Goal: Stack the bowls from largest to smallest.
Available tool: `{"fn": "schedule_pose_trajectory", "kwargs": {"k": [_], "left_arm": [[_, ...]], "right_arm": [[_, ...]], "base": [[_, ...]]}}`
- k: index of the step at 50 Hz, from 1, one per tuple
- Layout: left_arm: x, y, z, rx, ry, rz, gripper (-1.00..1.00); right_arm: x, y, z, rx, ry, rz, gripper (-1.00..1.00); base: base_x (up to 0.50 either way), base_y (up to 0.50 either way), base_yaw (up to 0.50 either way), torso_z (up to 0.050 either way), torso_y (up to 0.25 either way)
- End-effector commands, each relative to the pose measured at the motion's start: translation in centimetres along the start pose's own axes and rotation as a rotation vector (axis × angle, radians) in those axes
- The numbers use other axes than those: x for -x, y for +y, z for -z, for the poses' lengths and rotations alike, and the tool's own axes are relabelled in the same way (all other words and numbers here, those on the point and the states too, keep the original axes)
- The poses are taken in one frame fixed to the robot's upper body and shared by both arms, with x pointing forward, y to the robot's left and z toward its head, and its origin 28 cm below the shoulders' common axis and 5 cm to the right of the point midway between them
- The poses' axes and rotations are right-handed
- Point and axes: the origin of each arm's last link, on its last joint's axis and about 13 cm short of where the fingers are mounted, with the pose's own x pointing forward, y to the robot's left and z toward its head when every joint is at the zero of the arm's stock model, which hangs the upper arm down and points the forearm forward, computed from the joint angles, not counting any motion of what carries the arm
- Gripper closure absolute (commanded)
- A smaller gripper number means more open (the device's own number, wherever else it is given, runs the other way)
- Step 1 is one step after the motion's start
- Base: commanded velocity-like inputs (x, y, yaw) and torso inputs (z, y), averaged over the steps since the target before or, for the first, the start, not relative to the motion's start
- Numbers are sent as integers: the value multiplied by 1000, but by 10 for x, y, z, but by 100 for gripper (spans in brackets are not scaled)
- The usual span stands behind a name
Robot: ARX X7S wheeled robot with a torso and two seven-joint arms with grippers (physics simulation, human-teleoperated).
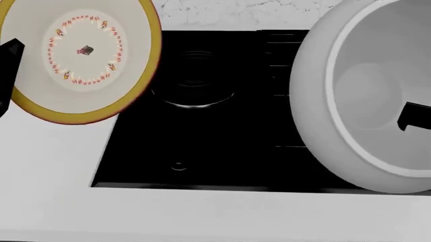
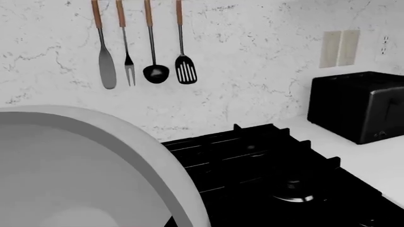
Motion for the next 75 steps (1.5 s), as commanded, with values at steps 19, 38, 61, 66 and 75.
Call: {"fn": "schedule_pose_trajectory", "kwargs": {"k": [19,38,61,66,75], "left_arm": [[1,-3,-2,11,-13,16,100],[2,-3,-3,11,-17,15,100],[2,-3,-2,13,-18,17,100],[2,-3,-3,13,-19,18,100],[2,-3,-2,12,-18,16,100]], "right_arm": [[3,-3,-1,-5,-15,7,100],[4,-2,-3,-5,-17,5,100],[6,-3,-3,-7,-16,4,100],[5,-2,-4,-6,-15,1,100],[6,-3,-1,-10,-12,2,100]], "base": [[1,-500,0,0,1],[1,-500,0,1,1],[0,-500,0,0,1],[0,-500,0,0,0],[0,-500,0,1,1]]}}
